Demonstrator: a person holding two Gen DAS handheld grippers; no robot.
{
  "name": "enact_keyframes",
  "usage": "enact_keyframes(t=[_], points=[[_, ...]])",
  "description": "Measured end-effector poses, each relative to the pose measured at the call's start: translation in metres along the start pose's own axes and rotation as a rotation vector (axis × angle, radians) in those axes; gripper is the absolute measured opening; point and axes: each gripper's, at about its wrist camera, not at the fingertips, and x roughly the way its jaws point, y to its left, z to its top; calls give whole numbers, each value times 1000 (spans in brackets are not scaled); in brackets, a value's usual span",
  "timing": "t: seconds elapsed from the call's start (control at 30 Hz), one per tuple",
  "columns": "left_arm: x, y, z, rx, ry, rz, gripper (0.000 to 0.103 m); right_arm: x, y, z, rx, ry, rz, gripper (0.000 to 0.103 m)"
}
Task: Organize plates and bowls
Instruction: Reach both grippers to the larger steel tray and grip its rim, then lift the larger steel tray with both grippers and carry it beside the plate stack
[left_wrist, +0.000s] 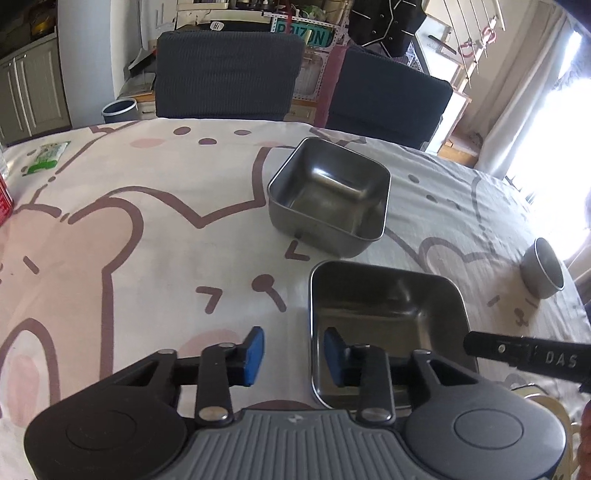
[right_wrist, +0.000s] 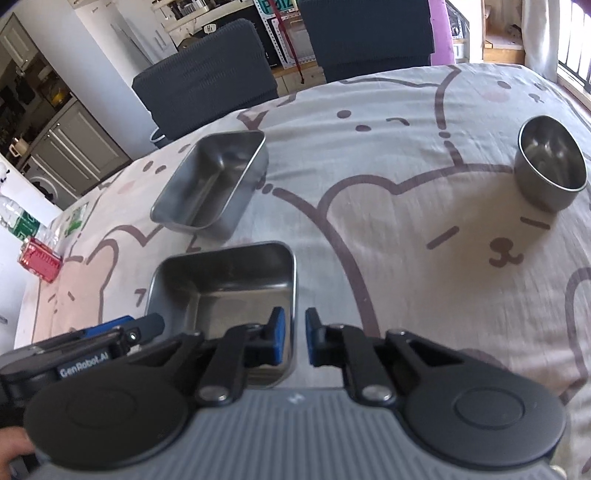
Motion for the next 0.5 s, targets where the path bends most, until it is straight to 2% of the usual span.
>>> enact_keyframes(t=[0.03,0.17,0.23,0.4,0.5], points=[[1,0,0,-3,-1,-4,26,1,0,0,-2,-1,-1,10],[7,0,0,-30,18,-31,16,2,1,-3,-26,-18,11,6],[10,-1,0,-45,27,-32,4,3,3,-5,-48,-26,-1,5],[8,-5,1,-20,23,-33,2,2,2,-7,-67,-27,1,4],[-3,-5,4,-12,-4,-35,2,0,1,-5,-69,-20,3,4]])
